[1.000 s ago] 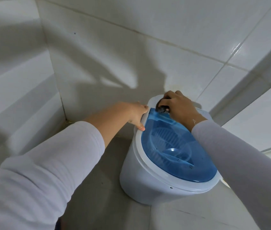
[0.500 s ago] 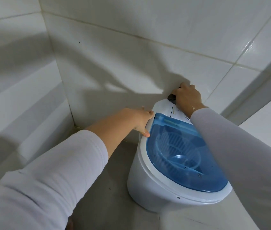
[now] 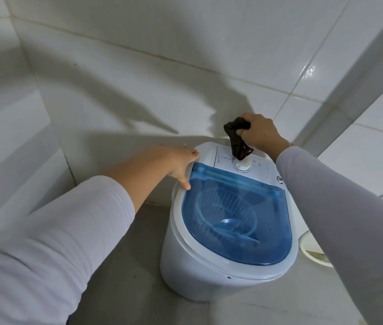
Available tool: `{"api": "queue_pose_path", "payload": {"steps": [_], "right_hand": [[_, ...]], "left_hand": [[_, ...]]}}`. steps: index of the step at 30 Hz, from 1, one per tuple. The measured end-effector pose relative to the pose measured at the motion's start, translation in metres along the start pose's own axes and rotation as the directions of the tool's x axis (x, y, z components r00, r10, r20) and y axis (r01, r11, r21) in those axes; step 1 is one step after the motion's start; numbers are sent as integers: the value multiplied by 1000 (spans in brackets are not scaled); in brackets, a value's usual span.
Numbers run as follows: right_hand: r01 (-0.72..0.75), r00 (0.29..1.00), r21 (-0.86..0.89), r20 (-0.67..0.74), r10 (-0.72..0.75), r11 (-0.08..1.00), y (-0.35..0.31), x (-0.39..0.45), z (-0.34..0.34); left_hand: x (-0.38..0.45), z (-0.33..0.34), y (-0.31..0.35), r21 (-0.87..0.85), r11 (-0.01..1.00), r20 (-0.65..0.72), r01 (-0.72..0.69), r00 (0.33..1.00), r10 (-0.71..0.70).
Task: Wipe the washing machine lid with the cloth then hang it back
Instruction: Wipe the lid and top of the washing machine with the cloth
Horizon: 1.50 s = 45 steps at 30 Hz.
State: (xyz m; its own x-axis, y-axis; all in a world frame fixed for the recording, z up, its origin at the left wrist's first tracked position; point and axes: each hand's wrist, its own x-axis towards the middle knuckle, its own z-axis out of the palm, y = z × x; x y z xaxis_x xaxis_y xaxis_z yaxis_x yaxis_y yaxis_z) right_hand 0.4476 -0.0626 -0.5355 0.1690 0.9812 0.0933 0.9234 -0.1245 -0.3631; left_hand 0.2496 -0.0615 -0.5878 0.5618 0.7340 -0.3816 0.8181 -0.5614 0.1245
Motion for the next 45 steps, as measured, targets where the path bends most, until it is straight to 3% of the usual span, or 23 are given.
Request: {"api": "queue_pose_path", "payload": {"steps": [7, 15, 21, 25, 31, 33, 35, 37, 45], "right_hand": [[-8, 995, -199, 94, 27, 980, 6, 9, 22], [139, 972, -305, 225, -70, 942, 3, 8, 27], [346, 903, -238, 345, -254, 907, 9, 3, 28], [507, 824, -264, 429, -371, 820, 16, -3, 27], [593, 765, -314, 507, -397, 742, 8, -6, 20], [538, 817, -313, 421, -393, 782, 4, 0, 10], [426, 901, -243, 195, -387, 872, 8, 10, -4], [385, 923, -229, 88, -374, 894, 15, 18, -15], [436, 873, -191, 327, -362, 879, 28, 19, 19]], "left_hand": [[7, 4, -3, 44, 999, 37, -19, 999, 18], [15, 4, -3, 109, 994, 70, -11, 998, 3], [11, 2, 0, 123, 992, 81, 4, 997, -14], [9, 1, 2, 135, 991, 85, 12, 996, -24], [10, -1, 5, 147, 989, 93, 20, 995, -34], [10, 0, 6, 151, 988, 79, 7, 997, -19], [11, 1, 5, 154, 988, 62, -6, 998, -3], [12, 2, 3, 150, 989, 61, -4, 998, -6], [16, 4, 2, 150, 989, 78, 8, 997, -20]]}}
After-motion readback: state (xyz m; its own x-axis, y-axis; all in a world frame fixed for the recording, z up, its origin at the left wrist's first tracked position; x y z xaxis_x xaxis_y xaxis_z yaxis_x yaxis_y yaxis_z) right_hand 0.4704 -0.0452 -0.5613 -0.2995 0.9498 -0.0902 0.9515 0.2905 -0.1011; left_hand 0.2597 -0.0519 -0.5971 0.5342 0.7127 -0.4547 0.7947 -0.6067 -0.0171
